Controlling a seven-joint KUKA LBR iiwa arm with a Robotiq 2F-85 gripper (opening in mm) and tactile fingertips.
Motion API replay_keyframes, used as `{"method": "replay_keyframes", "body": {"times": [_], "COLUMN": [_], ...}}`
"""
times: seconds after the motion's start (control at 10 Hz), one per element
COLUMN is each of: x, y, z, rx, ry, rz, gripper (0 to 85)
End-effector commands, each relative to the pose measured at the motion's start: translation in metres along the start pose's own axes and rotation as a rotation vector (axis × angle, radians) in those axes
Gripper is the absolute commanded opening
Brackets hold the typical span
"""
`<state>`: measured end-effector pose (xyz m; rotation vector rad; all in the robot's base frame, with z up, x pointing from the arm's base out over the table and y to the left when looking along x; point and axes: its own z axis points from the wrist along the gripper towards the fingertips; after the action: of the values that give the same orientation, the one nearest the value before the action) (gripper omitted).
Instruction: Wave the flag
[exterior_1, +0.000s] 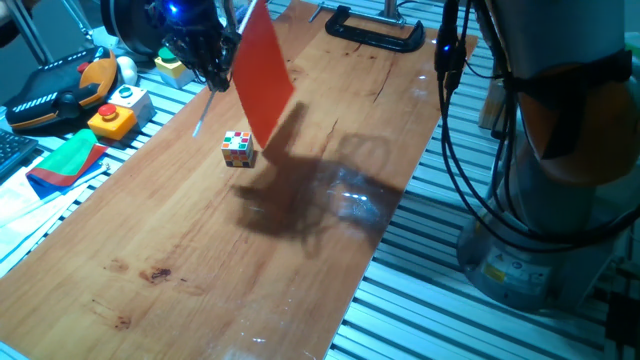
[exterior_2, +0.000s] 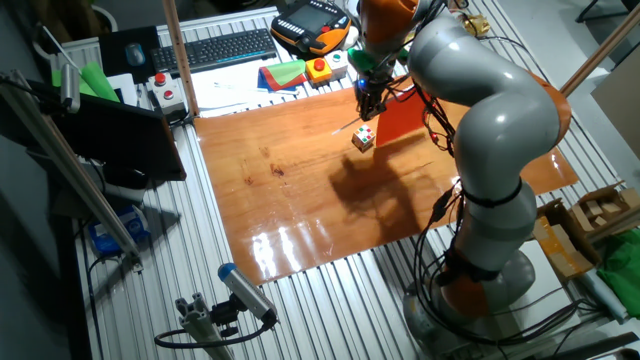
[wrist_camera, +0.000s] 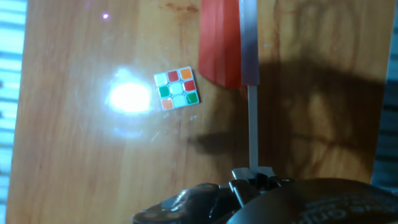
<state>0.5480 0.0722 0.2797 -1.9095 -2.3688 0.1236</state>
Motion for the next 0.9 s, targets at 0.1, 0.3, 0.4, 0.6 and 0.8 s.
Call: {"method": "replay_keyframes", "body": {"times": [0.1,0.3,0.4,0.6,0.8], "x": [0.0001,0.0002,0.0003,0.0,-0.0001], "y": [-0.0004,-0.0006,-0.0009,-0.0011,-0.0009], "z": [-0.0003,-0.0005,-0.0007,-0.001,-0.0009], "rx": [0.025,0.017,0.021,0.016,0.02], "ry": [-0.166,-0.184,-0.192,-0.201,-0.211], "rz": [-1.333,-1.4,-1.432,-1.484,-1.539], "gripper": [0.7,0.7,0.7,0.7,0.7]}}
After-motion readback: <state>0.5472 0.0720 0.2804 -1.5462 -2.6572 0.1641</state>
